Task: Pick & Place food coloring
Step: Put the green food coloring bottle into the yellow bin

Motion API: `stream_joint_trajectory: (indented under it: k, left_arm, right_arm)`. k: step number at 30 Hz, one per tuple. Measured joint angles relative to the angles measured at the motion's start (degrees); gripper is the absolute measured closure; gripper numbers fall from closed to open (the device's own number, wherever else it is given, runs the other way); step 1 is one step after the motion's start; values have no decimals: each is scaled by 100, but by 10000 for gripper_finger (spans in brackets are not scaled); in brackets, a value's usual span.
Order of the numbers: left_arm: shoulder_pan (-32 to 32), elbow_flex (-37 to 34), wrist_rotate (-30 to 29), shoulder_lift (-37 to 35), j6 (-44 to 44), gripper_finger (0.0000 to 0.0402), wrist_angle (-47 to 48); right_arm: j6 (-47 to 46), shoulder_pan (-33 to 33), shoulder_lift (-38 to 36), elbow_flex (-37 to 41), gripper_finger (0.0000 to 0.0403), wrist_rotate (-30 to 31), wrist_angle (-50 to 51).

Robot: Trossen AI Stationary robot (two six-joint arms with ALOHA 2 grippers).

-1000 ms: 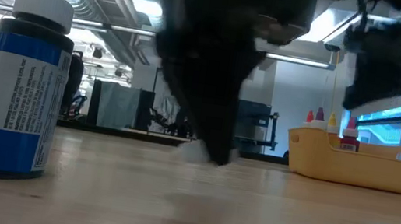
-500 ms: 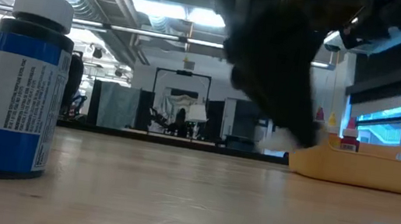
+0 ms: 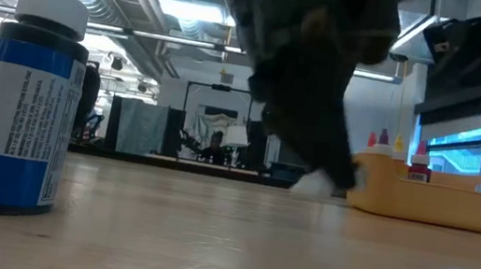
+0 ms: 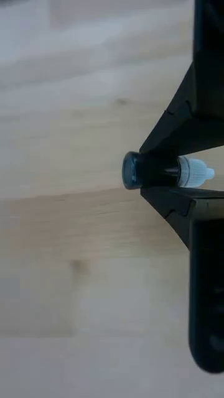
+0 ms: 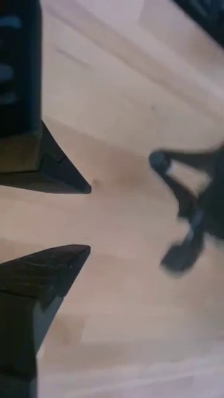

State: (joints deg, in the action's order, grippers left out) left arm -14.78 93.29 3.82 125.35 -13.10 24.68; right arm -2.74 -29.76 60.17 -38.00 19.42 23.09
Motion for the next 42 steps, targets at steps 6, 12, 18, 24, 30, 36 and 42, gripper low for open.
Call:
stream_joint_trajectory:
  k: [6, 12, 18, 24, 30, 36, 42]
  left_arm:
    - [96, -1091, 27, -789, -202, 332, -1596]
    - [166, -2026, 146, -1210, -529, 331, -3125]
    - [207, -2172, 137, -1216, -868, 328, -3557]
    - [205, -2172, 540, -1203, -989, 326, -3809]
    - [167, -2172, 810, -1203, -1033, 325, -4073]
    - [159, -2172, 792, -1203, -1036, 325, -4095]
    - [126, -2172, 830, -1199, -1031, 325, -4301]
  right_arm:
    - [524, -356, 639, 2, 258, 4, -921]
    - [1714, -432, 1454, 0, 258, 22, -2039]
    - [2131, -430, 1808, 0, 258, 48, -2903]
    - [2559, -399, 1944, -9, 258, 7, -3274]
    - [2548, -148, 2017, -2, 258, -591, -3526]
    - [2535, 22, 2082, -4, 258, -1291, -3777]
    - [2533, 42, 2113, -4, 258, -1316, -3834]
